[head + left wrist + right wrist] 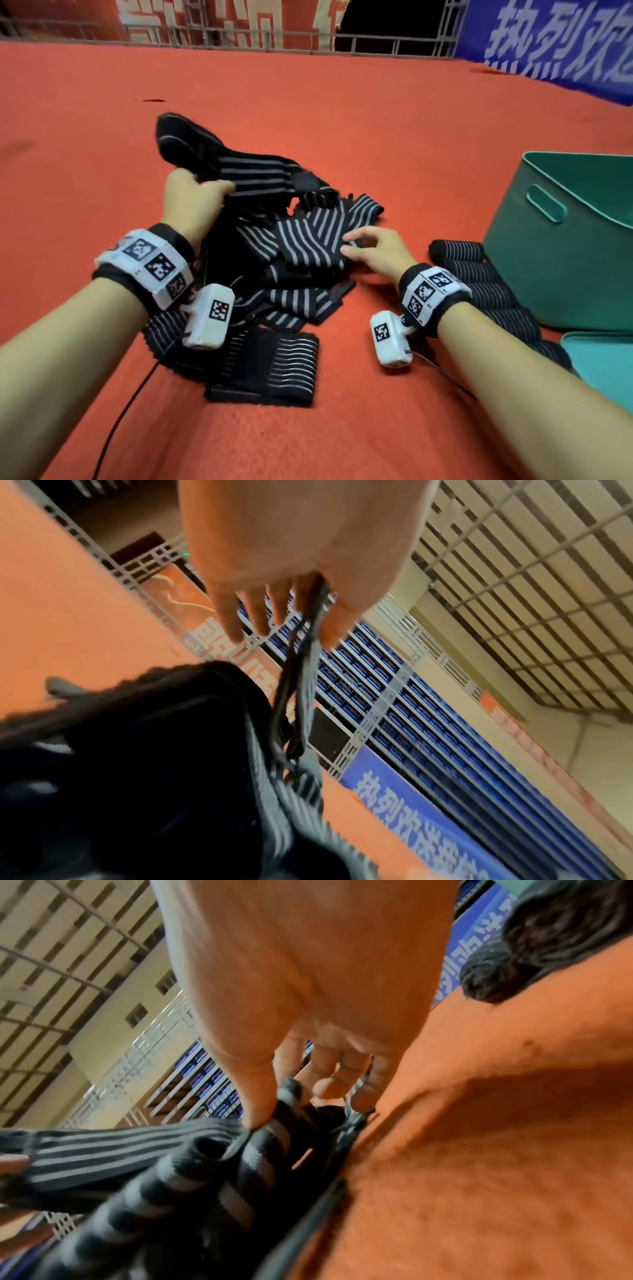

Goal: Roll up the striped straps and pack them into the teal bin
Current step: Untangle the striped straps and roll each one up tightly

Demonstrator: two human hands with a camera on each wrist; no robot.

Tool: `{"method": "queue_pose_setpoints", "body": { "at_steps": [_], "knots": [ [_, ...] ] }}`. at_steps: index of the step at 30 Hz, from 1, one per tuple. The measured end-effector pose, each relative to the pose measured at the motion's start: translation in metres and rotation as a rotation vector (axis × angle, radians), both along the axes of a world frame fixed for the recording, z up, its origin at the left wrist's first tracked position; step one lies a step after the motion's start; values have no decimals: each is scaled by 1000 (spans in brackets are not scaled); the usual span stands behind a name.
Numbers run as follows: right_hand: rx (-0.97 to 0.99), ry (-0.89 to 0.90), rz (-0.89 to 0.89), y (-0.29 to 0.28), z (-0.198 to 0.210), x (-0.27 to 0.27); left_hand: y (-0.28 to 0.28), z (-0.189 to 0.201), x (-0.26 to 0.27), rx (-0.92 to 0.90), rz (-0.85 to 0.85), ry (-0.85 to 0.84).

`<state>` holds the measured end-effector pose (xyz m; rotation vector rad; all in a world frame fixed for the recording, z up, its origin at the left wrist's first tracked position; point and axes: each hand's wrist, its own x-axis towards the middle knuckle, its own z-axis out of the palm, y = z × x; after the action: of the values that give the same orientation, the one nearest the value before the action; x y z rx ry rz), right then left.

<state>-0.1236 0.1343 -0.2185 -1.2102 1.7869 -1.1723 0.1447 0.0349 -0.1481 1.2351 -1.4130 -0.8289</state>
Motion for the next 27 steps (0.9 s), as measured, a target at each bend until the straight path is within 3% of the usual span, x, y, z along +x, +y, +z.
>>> {"method": "queue_pose_setpoints", "body": {
  "at_steps": [2,5,7,10,12,14,16,20,23,27],
  "knots": [
    [-150,-184,29,3,16,5,23,-4,-16,-52,-250,-72],
    [-276,-537,164,4,51,20,51,-19,-43,-209,-546,-572],
    [-306,-654,254,4,66,28,56,-29,-56,-241,-438,-709],
    [-291,-767,236,8,63,16,31,-29,-51,-244,-64,-653],
    [-253,-585,93,12,52,2,11,-21,-35,-198,58,-563],
    [-174,-212,-14,15,34,-6,-3,-9,-19,-161,175,-436],
    [-77,83,86,19,13,-7,-11,-2,-7,-112,253,-353],
    [180,422,568,23,-3,19,-14,-6,6,-62,310,-236],
    [249,693,578,12,-12,37,-10,-12,8,-35,303,-150],
    [299,854,582,11,-10,35,-11,-5,17,-43,312,-32]
  ]
}}
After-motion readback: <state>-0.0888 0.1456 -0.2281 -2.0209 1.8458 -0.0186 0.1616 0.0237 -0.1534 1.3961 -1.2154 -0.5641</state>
